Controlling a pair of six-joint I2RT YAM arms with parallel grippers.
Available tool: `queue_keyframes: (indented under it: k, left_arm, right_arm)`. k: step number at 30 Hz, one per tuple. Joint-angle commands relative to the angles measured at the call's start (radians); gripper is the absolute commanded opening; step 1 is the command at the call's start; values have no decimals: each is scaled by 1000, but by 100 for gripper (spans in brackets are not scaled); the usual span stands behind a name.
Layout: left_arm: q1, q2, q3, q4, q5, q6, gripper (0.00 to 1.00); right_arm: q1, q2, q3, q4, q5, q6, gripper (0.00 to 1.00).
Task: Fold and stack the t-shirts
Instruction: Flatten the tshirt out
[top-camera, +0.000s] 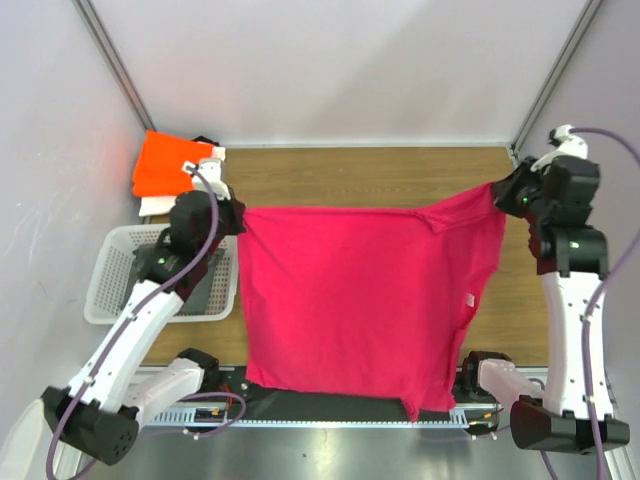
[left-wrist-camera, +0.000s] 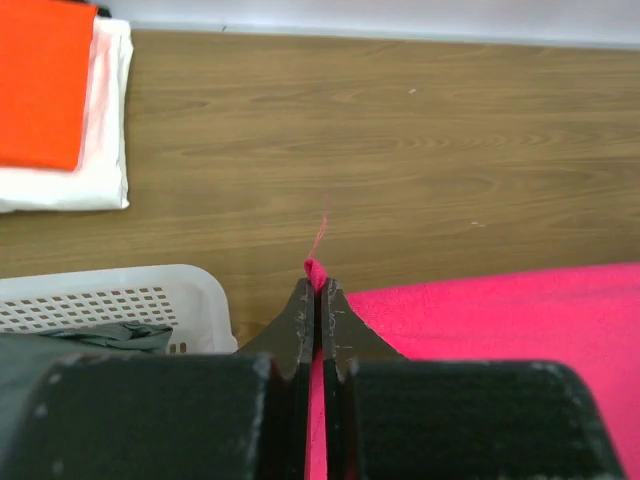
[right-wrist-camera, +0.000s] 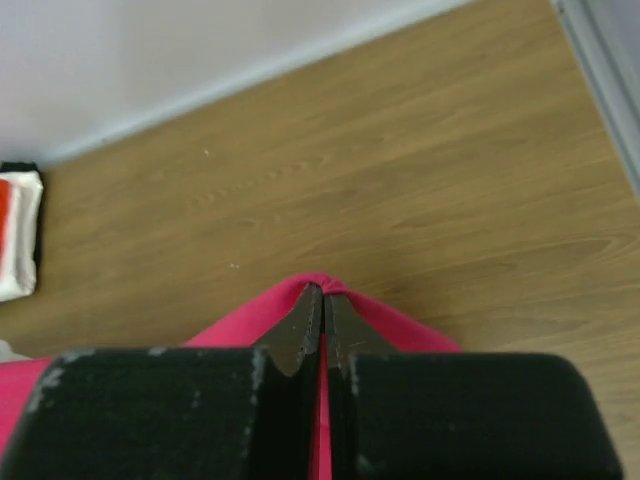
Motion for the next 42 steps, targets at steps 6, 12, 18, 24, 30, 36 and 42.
queue_keyframes:
  k: [6, 12, 18, 24, 30, 36, 42]
  left_arm:
    - [-1, 272, -29, 349, -104, 19, 0]
    - [5, 574, 160, 398, -148, 94, 0]
    - [35, 792, 365, 372, -127, 85, 0]
    - [69, 900, 488, 384, -101, 68, 0]
    - [88, 1007, 574, 392, -84, 60, 0]
    - [101, 1081, 640, 380, -84, 42, 0]
    - [120, 1121, 662, 387, -81, 17, 0]
  right_arm:
    - [-4, 112, -202, 430, -38, -14, 0]
    - [-1, 332, -168, 551, -35, -16, 0]
    - [0, 574, -38, 599, -86, -28, 0]
    - [1, 812, 195, 543, -124, -34, 0]
    - [2, 982, 360, 539, -164, -36, 0]
    - [11, 1119, 521, 505, -186, -52, 0]
    - [11, 1234, 685, 452, -187, -65, 0]
